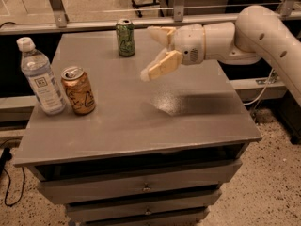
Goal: Move orange can near blue plastic bottle
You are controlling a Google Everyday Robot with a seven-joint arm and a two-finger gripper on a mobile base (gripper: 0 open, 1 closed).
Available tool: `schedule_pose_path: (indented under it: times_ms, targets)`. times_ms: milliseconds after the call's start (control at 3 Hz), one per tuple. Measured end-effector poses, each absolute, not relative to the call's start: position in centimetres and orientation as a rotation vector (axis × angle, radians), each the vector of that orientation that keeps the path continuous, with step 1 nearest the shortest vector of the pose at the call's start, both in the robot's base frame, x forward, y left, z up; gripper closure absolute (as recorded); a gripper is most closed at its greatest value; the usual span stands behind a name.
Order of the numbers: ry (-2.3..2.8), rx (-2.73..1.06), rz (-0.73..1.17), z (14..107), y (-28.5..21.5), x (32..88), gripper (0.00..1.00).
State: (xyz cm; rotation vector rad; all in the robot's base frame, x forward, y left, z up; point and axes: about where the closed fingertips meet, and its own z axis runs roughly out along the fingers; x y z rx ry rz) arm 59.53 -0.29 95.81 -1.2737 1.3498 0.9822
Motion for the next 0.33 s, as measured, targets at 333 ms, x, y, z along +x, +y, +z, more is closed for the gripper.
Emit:
schedule_pose_path:
  times_ms: [333]
  targets:
    - [1.351, -1.275, 0.984, 95.70, -0.16, 59.49, 0.00]
